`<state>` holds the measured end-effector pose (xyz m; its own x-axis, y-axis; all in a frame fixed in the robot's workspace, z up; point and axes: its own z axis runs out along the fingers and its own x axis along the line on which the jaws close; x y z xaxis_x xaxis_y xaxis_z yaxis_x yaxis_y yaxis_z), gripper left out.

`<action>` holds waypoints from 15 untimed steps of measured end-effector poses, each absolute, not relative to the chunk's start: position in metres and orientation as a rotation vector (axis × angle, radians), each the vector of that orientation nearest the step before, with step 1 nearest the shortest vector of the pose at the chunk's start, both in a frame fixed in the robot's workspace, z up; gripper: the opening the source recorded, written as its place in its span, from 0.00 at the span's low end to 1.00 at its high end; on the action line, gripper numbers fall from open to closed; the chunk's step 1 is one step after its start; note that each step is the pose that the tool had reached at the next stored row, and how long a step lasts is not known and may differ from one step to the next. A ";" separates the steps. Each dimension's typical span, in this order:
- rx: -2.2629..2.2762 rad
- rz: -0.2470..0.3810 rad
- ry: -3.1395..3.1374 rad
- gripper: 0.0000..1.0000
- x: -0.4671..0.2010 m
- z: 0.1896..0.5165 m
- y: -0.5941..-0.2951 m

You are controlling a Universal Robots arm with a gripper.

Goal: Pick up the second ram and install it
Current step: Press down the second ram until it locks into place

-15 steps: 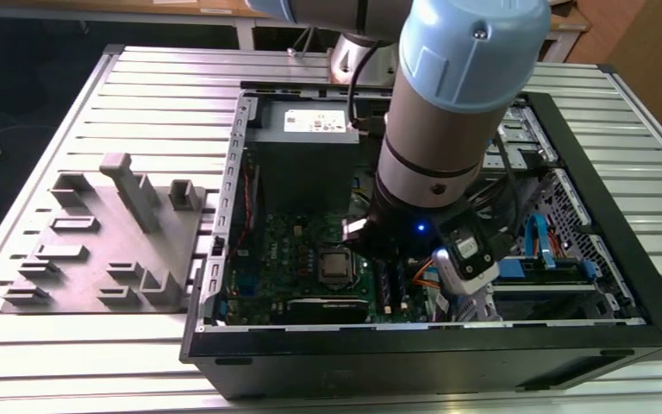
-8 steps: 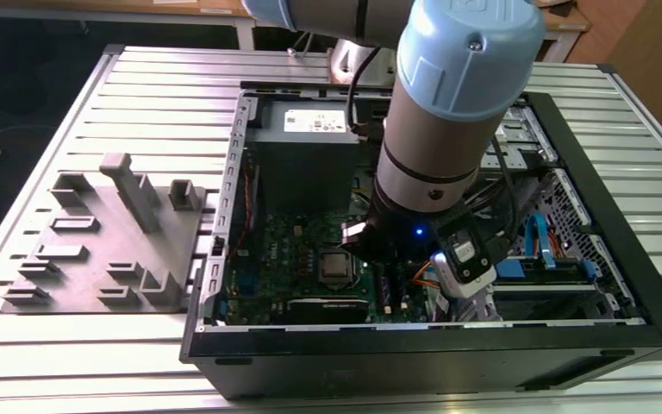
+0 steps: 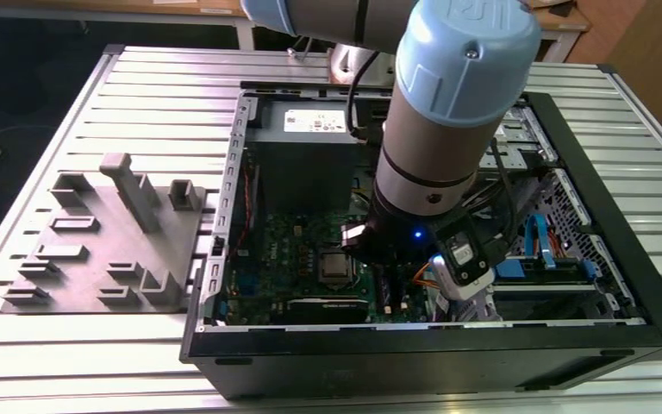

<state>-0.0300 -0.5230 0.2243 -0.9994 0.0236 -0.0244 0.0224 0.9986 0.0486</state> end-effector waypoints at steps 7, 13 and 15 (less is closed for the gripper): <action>0.036 0.075 3.116 0.07 -0.030 0.220 -0.523; 0.036 0.075 3.116 0.07 -0.030 0.219 -0.523; 0.036 0.075 3.116 0.07 -0.030 0.219 -0.523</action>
